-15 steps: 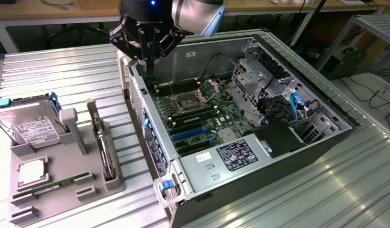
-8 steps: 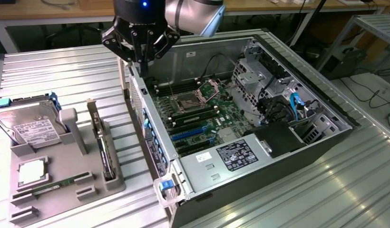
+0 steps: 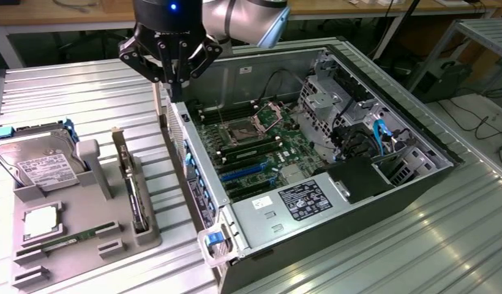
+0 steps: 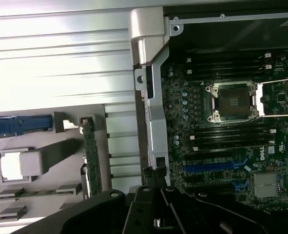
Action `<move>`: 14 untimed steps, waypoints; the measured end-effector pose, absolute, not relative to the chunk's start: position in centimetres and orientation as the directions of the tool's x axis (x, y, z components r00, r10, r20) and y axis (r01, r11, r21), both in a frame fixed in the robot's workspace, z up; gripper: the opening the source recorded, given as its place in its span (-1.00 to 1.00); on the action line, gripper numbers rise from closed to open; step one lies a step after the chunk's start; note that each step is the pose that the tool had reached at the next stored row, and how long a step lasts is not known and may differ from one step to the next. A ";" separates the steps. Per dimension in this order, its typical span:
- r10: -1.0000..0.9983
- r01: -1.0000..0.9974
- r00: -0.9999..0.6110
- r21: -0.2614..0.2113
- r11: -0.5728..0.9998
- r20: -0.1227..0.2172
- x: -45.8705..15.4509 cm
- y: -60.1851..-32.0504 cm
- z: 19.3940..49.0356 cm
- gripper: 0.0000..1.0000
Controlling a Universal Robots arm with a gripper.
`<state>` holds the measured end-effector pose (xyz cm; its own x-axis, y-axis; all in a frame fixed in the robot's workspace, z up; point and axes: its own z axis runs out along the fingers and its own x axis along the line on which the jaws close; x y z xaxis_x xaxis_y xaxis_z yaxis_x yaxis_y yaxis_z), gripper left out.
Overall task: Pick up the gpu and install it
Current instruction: 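Reach for the gpu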
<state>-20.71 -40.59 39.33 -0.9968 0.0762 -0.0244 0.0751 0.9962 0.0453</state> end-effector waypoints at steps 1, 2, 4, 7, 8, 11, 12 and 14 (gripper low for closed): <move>0.076 0.075 -0.997 0.045 0.996 -0.024 -20.9 -40.7 39.3 -0.79; 0.076 0.075 -0.997 0.045 0.996 -0.024 -21.1 -40.7 39.3 -0.79; 0.076 0.075 -0.997 0.045 0.996 -0.024 -21.3 -40.8 39.3 -0.79; 0.076 0.075 -0.997 0.045 0.996 -0.024 -21.8 -41.0 39.3 -0.79; 0.076 0.075 -0.997 0.045 0.996 -0.024 -22.1 -41.1 39.3 -0.79; 0.076 0.075 -0.997 0.045 0.996 -0.024 -22.6 -41.3 39.3 -0.79; 0.076 0.075 -0.997 0.045 0.996 -0.024 -22.7 -41.3 39.3 -0.79; 0.076 0.075 -0.997 0.045 0.996 -0.024 -23.0 -41.4 39.3 -0.79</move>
